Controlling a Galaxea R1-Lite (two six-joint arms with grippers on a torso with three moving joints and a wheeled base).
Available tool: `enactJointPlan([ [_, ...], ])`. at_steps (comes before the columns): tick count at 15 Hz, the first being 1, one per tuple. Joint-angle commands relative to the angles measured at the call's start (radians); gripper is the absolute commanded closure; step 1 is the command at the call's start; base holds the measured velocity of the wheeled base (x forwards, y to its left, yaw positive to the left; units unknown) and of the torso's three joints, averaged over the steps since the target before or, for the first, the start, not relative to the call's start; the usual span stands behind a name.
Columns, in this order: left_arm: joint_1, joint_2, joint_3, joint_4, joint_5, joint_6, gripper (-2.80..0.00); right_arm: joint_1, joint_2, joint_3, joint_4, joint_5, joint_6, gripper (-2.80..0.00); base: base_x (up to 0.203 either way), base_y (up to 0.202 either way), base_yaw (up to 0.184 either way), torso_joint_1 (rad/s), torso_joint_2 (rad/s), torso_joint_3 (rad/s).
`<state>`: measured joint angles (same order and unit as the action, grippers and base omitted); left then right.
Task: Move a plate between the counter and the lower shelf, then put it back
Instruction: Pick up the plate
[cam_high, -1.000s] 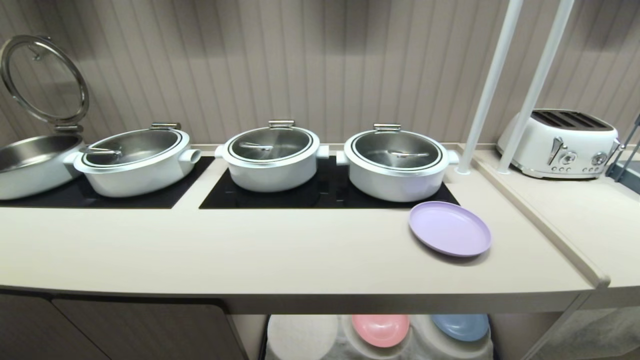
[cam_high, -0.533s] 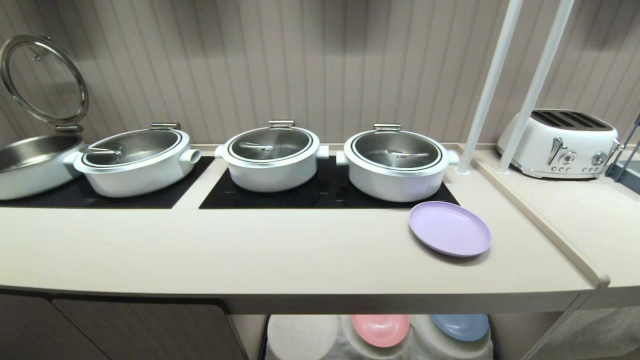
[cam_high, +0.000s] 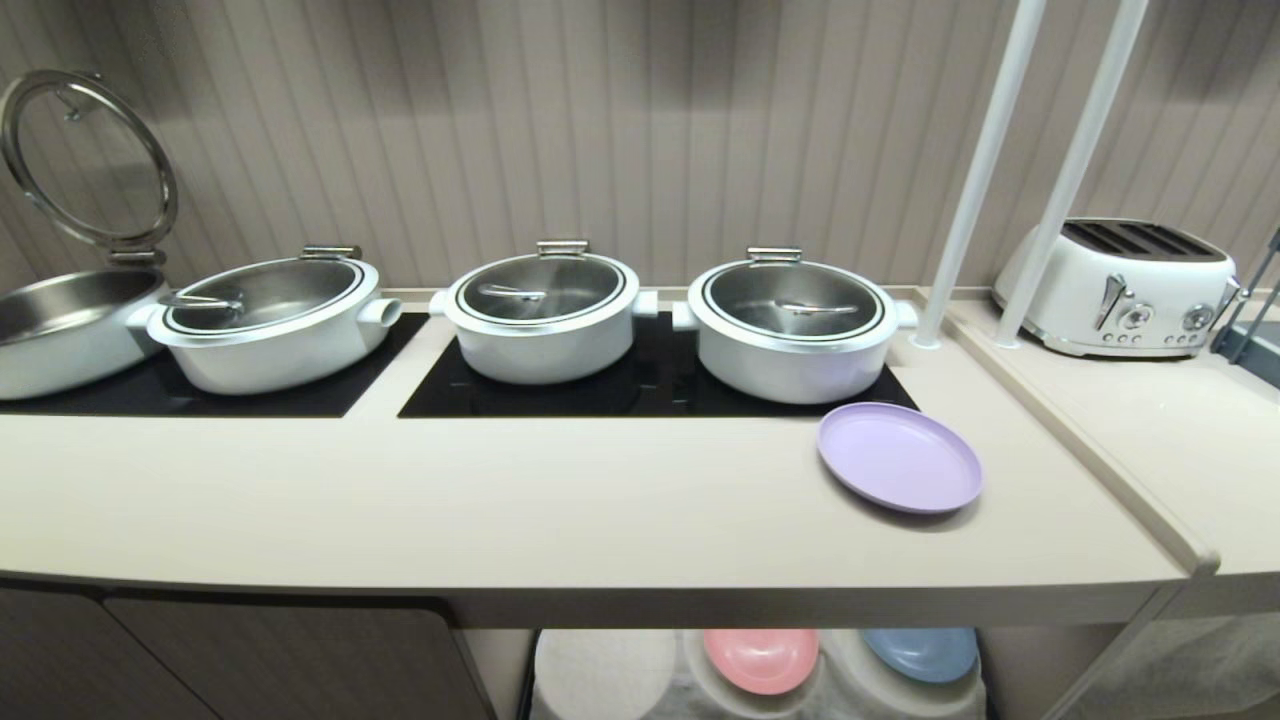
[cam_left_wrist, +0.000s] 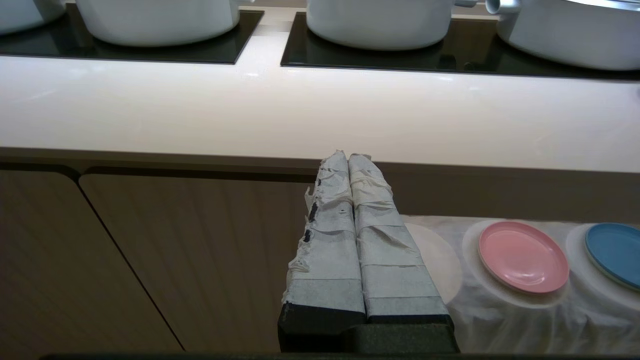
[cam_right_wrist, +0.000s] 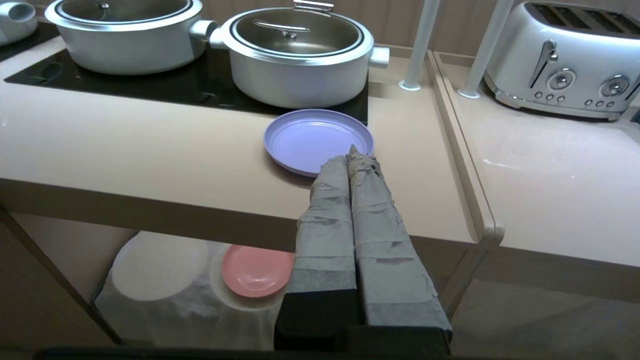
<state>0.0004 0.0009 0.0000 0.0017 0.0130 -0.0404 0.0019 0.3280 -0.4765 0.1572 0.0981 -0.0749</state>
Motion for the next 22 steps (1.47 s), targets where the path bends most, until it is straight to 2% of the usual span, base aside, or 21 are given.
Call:
enactJointPlan([
  [1,0.000,0.001,0.000,0.000,0.001,-0.001,0.00,0.000,0.229,-0.083,0.002,0.001,0.002,0.00,0.000,0.000,0.000,0.000,0.00,0.000],
  [5,0.000,0.001,0.000,0.000,0.001,-0.001,0.00,-0.001,0.499,-0.208,0.006,0.002,0.026,0.00,0.000,0.000,0.000,0.000,0.00,0.000],
  [11,0.001,0.001,0.000,0.000,0.001,-0.001,0.00,-0.008,0.907,-0.454,0.074,0.001,0.150,0.00,0.000,0.000,0.000,0.000,0.00,0.000],
  [16,0.001,0.001,0.000,0.000,0.001,-0.001,0.00,-0.047,1.212,-0.619,0.184,0.000,0.188,0.00,0.000,0.000,0.000,0.000,0.00,0.000],
  [22,0.001,0.001,0.000,0.000,0.001,-0.001,0.00,-0.103,1.512,-0.766,0.224,0.001,0.230,0.00,0.000,0.000,0.000,0.000,0.00,0.000],
])
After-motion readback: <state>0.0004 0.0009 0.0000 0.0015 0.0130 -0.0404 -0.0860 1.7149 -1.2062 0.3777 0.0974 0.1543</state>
